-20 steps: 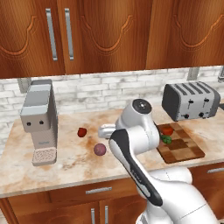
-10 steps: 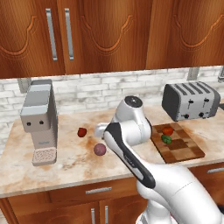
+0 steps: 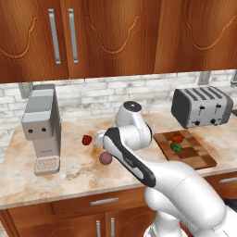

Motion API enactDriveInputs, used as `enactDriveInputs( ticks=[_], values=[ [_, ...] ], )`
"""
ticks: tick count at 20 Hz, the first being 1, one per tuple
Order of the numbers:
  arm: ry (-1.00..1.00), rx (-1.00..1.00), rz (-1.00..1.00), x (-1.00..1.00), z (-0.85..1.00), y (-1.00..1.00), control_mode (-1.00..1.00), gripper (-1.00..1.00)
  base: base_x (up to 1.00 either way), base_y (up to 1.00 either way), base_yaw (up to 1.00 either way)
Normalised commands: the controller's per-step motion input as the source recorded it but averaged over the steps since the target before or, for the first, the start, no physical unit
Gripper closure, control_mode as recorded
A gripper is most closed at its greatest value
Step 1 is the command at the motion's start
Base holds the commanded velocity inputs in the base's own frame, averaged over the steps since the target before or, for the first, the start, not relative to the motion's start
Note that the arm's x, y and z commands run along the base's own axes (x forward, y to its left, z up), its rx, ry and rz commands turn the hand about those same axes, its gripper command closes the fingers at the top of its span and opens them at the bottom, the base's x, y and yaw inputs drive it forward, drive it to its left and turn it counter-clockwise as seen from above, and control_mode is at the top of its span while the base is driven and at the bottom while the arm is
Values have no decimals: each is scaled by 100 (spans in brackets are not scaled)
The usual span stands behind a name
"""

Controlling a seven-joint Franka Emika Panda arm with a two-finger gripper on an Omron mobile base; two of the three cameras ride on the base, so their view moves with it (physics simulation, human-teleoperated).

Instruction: Place the avocado, onion, tomato, and bell pepper on the cutting board.

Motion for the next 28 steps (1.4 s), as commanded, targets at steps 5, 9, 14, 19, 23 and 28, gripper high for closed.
enactDriveInputs(
  ticks=[5,9,14,19,23,28],
  values=[
    [4,0,0,22,-22,7,-100,-100,0,0,0],
    [2,0,0,17,-21,0,-100,-100,0,0,0],
    [3,0,0,16,-23,0,-100,-100,0,0,0],
    [4,0,0,20,-23,0,-100,-100,0,0,0],
    [4,0,0,22,-26,0,-100,-100,0,0,0],
    [4,0,-1,20,-27,1,-100,-100,0,0,0]
  ],
)
